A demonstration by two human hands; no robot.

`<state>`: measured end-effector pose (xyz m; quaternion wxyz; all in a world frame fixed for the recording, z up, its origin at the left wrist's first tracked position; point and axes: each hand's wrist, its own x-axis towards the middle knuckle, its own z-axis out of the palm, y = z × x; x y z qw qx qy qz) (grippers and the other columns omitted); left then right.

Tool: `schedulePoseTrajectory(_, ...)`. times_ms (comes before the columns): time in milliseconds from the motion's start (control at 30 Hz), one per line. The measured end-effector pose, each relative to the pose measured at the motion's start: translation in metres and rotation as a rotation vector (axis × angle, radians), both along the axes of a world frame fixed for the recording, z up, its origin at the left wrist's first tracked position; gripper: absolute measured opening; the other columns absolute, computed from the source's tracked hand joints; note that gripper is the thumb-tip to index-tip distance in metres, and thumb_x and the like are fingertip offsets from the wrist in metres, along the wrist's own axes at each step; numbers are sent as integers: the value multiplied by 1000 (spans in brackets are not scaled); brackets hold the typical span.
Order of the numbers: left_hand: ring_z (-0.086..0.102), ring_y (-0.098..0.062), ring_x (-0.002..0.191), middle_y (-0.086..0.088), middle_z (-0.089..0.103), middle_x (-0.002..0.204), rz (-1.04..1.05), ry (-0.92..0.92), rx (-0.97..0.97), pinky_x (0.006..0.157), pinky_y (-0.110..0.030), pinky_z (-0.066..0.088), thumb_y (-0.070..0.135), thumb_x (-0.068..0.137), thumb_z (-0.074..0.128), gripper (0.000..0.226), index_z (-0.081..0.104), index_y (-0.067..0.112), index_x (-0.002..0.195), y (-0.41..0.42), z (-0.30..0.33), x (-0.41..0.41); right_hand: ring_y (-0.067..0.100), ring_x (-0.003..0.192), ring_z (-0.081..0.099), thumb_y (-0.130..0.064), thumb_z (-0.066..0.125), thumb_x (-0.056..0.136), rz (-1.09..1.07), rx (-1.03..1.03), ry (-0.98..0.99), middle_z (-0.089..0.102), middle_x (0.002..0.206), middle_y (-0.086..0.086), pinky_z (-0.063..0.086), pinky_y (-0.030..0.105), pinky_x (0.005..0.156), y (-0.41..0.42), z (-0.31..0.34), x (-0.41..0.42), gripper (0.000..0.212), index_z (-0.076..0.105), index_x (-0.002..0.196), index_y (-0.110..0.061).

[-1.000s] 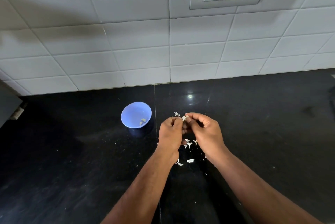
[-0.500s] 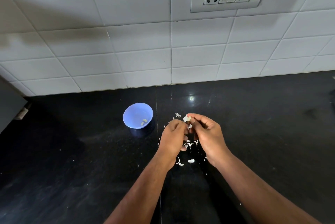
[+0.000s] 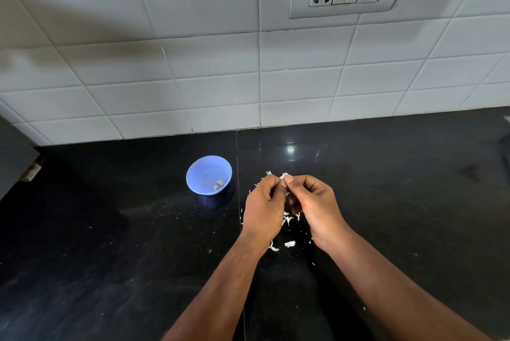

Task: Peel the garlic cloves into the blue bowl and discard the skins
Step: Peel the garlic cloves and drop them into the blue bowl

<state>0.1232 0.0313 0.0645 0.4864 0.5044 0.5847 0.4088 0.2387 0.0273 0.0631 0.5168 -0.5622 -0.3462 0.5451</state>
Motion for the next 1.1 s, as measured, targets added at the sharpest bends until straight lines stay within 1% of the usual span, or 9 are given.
schedulePoseTrajectory(133, 56, -9, 69, 5, 65, 72, -14, 27, 22, 71, -43, 53, 31, 108, 57, 30, 60, 30, 78, 1, -3, -2, 12, 61, 54, -26, 67, 102, -14, -3, 63, 59, 67, 5, 45, 26, 58, 0, -3, 0, 27, 75, 92, -2)
schedulePoseTrajectory(333, 56, 1, 65, 12, 64, 69, -24, -37, -11, 62, -18, 46, 26, 110, 57, 23, 66, 17, 91, -1, -8, -1, 8, 59, 55, -22, 63, 104, -26, -12, 88, 61, 71, 7, 45, 26, 58, 1, -5, -2, 25, 77, 96, -3)
schedulePoseTrajectory(500, 55, 3, 64, 10, 62, 71, -58, -87, -8, 60, -13, 45, 19, 110, 55, 22, 65, 5, 95, -2, -5, -3, 10, 58, 54, -18, 61, 105, -53, -21, 96, 61, 68, 7, 45, 23, 54, 4, -9, -5, 26, 73, 97, 4)
schedulePoseTrajectory(600, 53, -1, 68, 6, 58, 73, -81, -140, -22, 63, -13, 45, 17, 111, 53, 25, 64, 6, 92, -3, -3, -1, 10, 60, 56, -16, 63, 104, -65, -13, 35, 62, 68, 7, 48, 19, 54, 4, -15, -2, 26, 71, 92, 5)
schedulePoseTrajectory(700, 51, -6, 72, 6, 57, 71, -41, -261, -93, 66, -18, 46, 20, 113, 48, 30, 68, 10, 93, -1, -4, 1, 16, 74, 69, -8, 64, 103, -2, -5, -5, 72, 84, 7, 56, 22, 64, 4, -15, 2, 12, 75, 104, -10)
schedulePoseTrajectory(767, 52, -7, 73, 6, 59, 73, -12, -303, -124, 68, -23, 46, 23, 114, 45, 32, 71, 11, 97, 3, -7, -2, 13, 84, 73, 1, 62, 101, 6, 11, 5, 76, 97, 1, 58, 21, 71, 3, -12, 5, 32, 73, 120, -23)
schedulePoseTrajectory(800, 52, -7, 73, 6, 60, 74, -11, -308, -126, 69, -24, 47, 24, 114, 44, 33, 72, 11, 100, 4, -8, -3, 9, 90, 74, 1, 62, 101, 5, 35, -7, 78, 103, -3, 57, 19, 72, 3, -9, 7, 35, 73, 123, -24)
schedulePoseTrajectory(900, 54, -6, 75, 7, 60, 76, -26, -304, -130, 70, -25, 48, 25, 115, 43, 33, 71, 12, 102, 4, -10, -5, 5, 104, 73, -6, 66, 100, 46, 129, -13, 79, 113, -4, 55, 14, 78, 0, -1, 8, 26, 77, 120, -18)
schedulePoseTrajectory(1100, 55, -7, 75, 1, 61, 81, -51, -298, -125, 70, -26, 49, 23, 113, 47, 28, 71, 8, 110, 4, -9, -4, 10, 106, 73, -15, 76, 95, 50, 196, -182, 77, 109, -5, 59, 26, 91, 6, 1, 8, 17, 80, 110, -22)
